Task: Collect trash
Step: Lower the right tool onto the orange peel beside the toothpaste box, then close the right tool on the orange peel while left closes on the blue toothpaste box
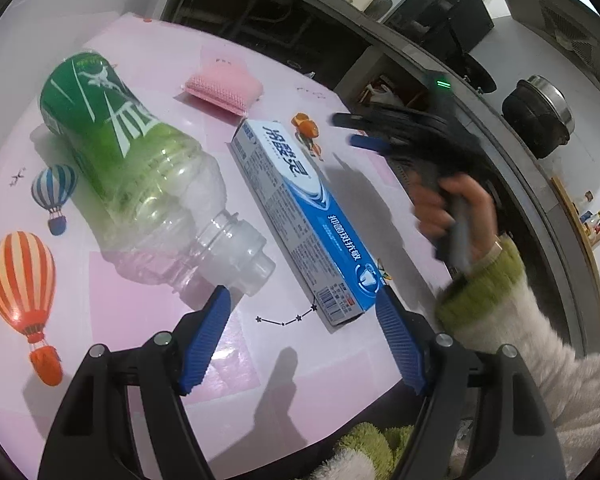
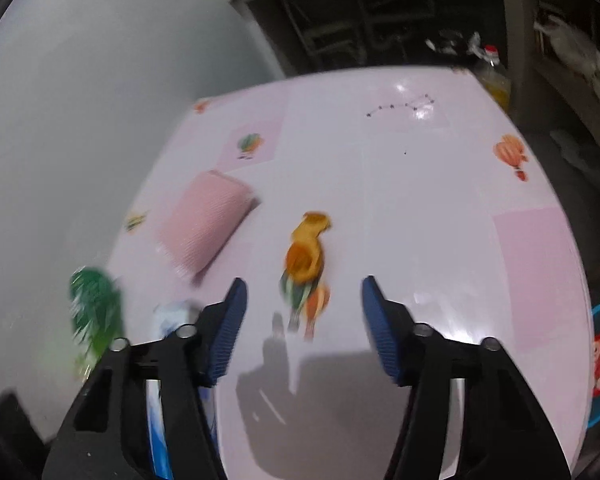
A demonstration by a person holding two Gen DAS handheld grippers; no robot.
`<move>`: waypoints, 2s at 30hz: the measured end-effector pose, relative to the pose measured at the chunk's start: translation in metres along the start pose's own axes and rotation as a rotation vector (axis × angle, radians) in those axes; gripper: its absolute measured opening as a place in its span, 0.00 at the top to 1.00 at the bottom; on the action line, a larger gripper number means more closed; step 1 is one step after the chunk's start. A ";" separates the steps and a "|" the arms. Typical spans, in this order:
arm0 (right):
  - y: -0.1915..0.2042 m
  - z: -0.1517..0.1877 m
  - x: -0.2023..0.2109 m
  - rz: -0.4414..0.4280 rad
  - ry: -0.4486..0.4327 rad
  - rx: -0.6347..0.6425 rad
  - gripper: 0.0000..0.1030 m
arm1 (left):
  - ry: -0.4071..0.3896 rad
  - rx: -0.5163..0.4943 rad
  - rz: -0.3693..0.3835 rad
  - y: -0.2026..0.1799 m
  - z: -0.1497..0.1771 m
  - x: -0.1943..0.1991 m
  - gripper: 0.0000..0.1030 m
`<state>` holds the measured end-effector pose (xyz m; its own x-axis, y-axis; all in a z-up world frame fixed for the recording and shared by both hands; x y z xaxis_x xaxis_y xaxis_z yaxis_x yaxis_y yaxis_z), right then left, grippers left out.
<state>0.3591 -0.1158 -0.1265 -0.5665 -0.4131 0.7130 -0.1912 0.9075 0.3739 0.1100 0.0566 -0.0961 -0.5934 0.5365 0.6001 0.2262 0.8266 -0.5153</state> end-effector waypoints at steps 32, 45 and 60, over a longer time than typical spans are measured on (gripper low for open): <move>0.020 0.109 0.054 -0.107 0.068 -0.033 0.92 | 0.019 -0.131 0.059 -0.050 0.007 -0.030 0.29; 0.038 0.149 0.069 -0.226 0.135 -0.090 0.92 | 0.044 -0.086 0.049 -0.051 0.018 -0.066 0.29; 0.008 0.186 0.121 -0.169 0.103 -0.177 0.92 | 0.172 -0.217 0.163 -0.095 0.050 -0.065 0.29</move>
<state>0.1404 -0.1441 -0.1473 -0.4525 -0.5713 0.6847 -0.1282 0.8015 0.5841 0.0884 -0.0656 -0.1169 -0.4006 0.6704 0.6246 0.4783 0.7344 -0.4815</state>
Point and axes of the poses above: each gripper's, at about its wrist camera, not at the fingertips, and x roughly against the way its jaws point, y to its left, z to its underside, the point moved 10 cm from there along -x, roughly the way its jaws point, and after that the axes turned 7 degrees about -y, right-handed, at the moved point
